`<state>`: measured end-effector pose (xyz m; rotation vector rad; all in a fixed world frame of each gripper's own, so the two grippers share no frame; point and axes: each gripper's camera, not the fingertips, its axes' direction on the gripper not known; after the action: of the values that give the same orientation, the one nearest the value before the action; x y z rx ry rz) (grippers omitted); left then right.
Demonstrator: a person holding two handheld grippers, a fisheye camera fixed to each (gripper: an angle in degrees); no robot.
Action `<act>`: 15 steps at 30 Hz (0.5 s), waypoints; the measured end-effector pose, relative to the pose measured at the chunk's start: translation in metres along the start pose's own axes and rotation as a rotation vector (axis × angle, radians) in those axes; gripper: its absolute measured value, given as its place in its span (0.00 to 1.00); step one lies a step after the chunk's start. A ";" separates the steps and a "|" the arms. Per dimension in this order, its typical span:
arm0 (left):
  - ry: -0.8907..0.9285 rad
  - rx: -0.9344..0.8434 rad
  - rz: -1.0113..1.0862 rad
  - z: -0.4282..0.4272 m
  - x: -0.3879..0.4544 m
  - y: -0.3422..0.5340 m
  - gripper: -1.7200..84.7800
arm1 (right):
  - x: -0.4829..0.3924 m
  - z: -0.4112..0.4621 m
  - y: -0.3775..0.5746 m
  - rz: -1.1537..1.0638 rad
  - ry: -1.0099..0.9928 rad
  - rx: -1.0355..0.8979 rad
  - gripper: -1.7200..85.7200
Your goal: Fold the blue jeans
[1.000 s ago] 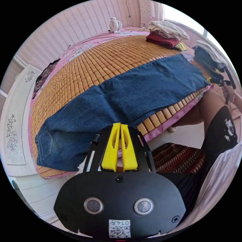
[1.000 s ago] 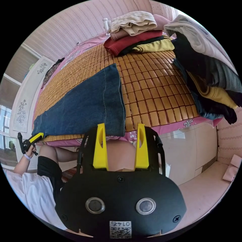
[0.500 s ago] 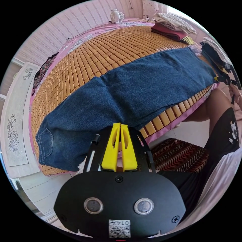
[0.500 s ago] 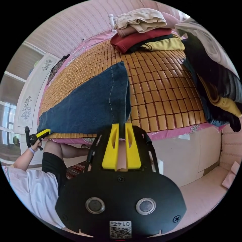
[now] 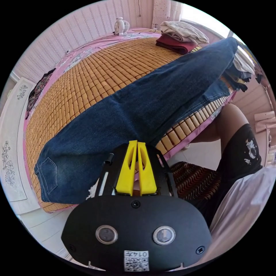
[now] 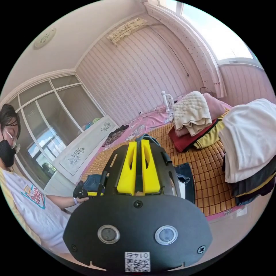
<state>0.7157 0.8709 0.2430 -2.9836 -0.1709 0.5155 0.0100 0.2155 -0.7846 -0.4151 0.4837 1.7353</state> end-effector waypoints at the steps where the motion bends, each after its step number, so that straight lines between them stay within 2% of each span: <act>1: 0.014 0.001 0.027 0.003 0.008 -0.008 0.01 | 0.000 -0.006 -0.010 -0.019 0.026 -0.007 0.04; 4: -0.002 -0.022 0.093 0.017 0.024 -0.017 0.01 | 0.023 0.000 -0.016 0.075 0.118 -0.102 0.04; 7: -0.025 -0.009 0.127 0.026 0.027 -0.012 0.01 | 0.037 0.032 -0.023 0.130 0.084 -0.232 0.04; 9: -0.009 -0.009 0.125 0.028 0.023 -0.010 0.01 | 0.025 0.043 -0.040 0.075 0.055 -0.193 0.04; 12: 0.029 -0.009 0.093 0.033 0.014 -0.009 0.01 | 0.000 0.028 -0.067 -0.027 -0.043 -0.021 0.04; 15: 0.044 0.003 0.080 0.038 0.008 -0.005 0.01 | 0.003 0.008 -0.054 -0.092 0.060 0.002 0.05</act>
<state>0.7102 0.8799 0.2054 -3.0060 -0.0464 0.4571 0.0621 0.2327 -0.7844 -0.4818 0.5014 1.6375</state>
